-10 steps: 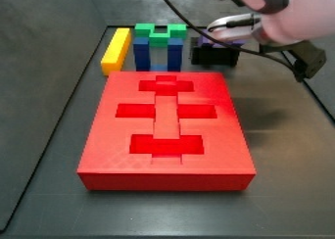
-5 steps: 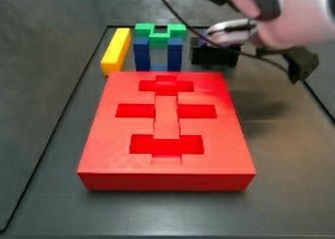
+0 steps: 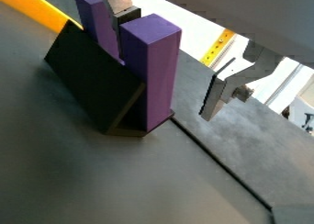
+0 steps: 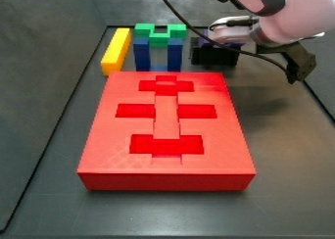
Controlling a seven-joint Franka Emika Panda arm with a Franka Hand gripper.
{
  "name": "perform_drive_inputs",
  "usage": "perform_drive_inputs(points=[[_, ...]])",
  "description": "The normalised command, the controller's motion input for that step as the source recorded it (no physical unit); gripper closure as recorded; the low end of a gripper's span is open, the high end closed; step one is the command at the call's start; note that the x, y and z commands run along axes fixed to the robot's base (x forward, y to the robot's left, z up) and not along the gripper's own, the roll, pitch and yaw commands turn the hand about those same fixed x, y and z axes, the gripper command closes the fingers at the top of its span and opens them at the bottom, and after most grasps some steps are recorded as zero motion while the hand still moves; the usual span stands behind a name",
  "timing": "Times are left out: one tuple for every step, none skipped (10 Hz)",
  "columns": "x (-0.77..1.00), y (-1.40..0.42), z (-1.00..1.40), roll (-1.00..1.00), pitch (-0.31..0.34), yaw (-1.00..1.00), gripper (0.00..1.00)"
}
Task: Pick up the purple object. Move up. Place the purple object on the fixture. Regrasp the purple object. Move to above the board. Insert the purple object.
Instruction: Regrasp the purple object.
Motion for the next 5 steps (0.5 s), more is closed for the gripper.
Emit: perform_drive_inputs(points=[[0.00,0.00,-0.02,-0.02,0.077,0.00,0.00],[0.00,0.00,0.00,0.00,0.000,0.00,0.00],[0.00,0.00,0.00,0.00,0.000,0.00,1.00],[0.00,0.00,0.00,0.00,0.000,0.00,1.00],[0.00,0.00,0.00,0.00,0.000,0.00,1.00]])
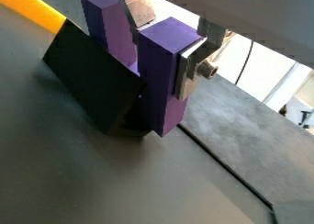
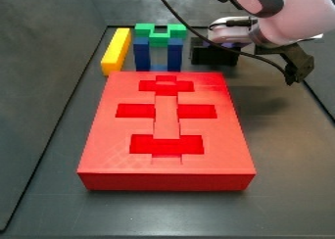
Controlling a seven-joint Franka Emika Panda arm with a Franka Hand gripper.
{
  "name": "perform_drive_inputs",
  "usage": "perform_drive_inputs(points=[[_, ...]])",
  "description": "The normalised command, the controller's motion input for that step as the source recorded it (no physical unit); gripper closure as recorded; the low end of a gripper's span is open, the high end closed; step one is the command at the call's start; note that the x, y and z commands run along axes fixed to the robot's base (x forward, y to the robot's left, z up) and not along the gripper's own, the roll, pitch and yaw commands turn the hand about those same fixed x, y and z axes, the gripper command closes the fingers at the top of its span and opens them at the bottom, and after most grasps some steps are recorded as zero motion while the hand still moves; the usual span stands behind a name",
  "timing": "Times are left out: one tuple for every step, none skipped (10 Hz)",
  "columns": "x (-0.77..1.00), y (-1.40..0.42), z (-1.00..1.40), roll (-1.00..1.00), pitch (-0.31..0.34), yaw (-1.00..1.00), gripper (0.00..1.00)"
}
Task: Pick up the purple object. Move up. Place the purple object on the fixture. Regrasp the purple object. Move to above the board. Insert the purple object.
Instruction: Regrasp the purple object.
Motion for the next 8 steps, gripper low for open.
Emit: perform_drive_inputs(points=[[0.00,0.00,0.00,0.00,0.000,0.00,1.00],[0.00,0.00,0.00,0.00,0.000,0.00,1.00],[0.00,0.00,0.00,0.00,0.000,0.00,1.00],[0.00,0.00,0.00,0.00,0.000,0.00,1.00],[0.00,0.00,0.00,0.00,0.000,0.00,1.00],[0.00,0.00,0.00,0.00,0.000,0.00,1.00],[0.00,0.00,0.00,0.00,0.000,0.00,1.00],[0.00,0.00,0.00,0.00,0.000,0.00,1.00]])
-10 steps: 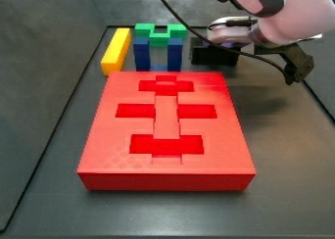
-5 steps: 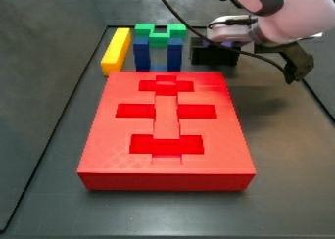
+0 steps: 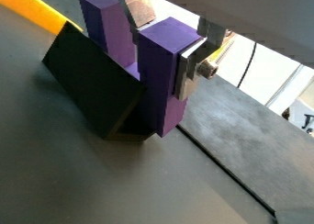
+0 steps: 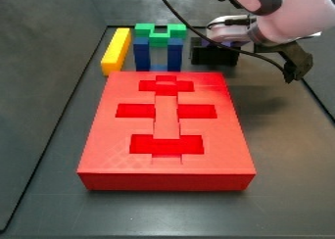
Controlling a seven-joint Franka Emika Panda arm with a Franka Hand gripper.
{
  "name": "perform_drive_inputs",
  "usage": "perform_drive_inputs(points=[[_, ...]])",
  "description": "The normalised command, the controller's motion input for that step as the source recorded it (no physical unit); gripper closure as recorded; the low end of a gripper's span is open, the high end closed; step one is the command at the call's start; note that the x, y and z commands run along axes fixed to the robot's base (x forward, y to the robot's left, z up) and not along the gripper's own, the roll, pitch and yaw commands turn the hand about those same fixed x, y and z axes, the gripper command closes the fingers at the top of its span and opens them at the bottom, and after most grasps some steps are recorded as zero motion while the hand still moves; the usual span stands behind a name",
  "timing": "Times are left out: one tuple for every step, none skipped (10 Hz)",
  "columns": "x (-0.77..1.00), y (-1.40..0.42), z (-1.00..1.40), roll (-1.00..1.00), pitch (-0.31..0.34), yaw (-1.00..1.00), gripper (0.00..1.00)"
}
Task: Pick up the purple object. Move up. Place the purple object on the fixture. Regrasp the purple object. Move to above the board. Insert the purple object.
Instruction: Regrasp the purple object, then move to above the board.
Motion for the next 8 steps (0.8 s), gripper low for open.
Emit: perform_drive_inputs(points=[[0.00,0.00,0.00,0.00,0.000,0.00,1.00],[0.00,0.00,0.00,0.00,0.000,0.00,1.00],[0.00,0.00,0.00,0.00,0.000,0.00,1.00],[0.00,0.00,0.00,0.00,0.000,0.00,1.00],[0.00,0.00,0.00,0.00,0.000,0.00,1.00],[0.00,0.00,1.40,0.00,0.000,0.00,1.00],[-0.01,-0.03,1.40,-0.02,-0.002,0.02,1.00],[-0.04,-0.01,1.40,-0.08,-0.027,0.02,1.00]])
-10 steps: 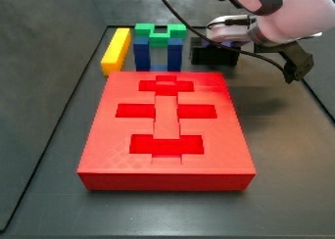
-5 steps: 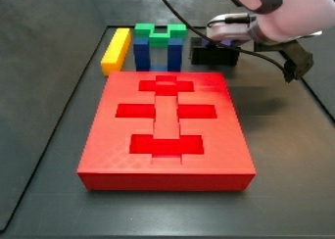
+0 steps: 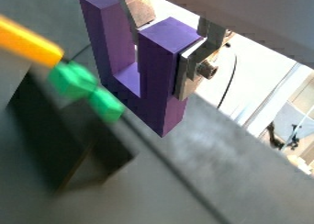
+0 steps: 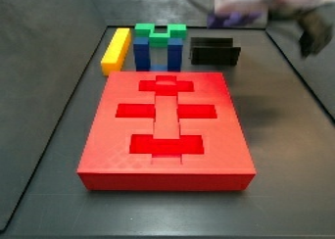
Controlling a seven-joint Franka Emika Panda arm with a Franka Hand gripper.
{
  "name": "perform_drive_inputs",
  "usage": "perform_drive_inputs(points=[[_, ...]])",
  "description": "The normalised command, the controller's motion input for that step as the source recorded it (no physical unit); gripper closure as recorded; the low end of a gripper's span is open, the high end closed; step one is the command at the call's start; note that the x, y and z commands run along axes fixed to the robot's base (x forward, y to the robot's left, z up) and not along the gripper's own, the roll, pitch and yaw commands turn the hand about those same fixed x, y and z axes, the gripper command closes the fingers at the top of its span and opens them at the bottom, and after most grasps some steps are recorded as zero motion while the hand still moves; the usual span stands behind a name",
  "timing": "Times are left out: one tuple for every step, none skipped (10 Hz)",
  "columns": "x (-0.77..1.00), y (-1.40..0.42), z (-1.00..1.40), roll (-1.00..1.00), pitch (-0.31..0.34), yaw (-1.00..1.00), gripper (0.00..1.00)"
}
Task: Pick up the purple object. Move up. Place the purple object on the fixture. Regrasp the purple object. Move to above the board. Insert the purple object.
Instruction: Move to above the board.
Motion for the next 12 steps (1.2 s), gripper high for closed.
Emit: perform_drive_inputs(points=[[-0.04,-0.01,1.40,-0.05,-0.034,0.01,1.00],[-0.04,-0.03,1.40,-0.03,-0.007,-0.01,1.00],[-0.04,-0.02,1.40,-0.02,0.001,-0.02,1.00],[-0.05,-0.01,1.40,-0.02,0.006,-0.01,1.00],[-0.04,-0.02,0.87,-0.01,0.020,-0.02,1.00],[0.00,-0.01,0.38,0.00,0.036,-0.01,1.00],[0.02,-0.01,0.20,0.01,0.044,0.00,1.00],[-1.35,-1.40,0.28,-1.00,0.058,-0.11,1.00],[-1.36,-1.40,0.26,-1.00,0.059,-0.11,1.00],[-1.40,-1.32,0.26,-1.00,0.021,-0.09,1.00],[-1.40,-1.28,0.23,-1.00,0.016,-0.09,1.00],[-1.40,-1.27,0.24,-1.00,0.021,-0.09,1.00]])
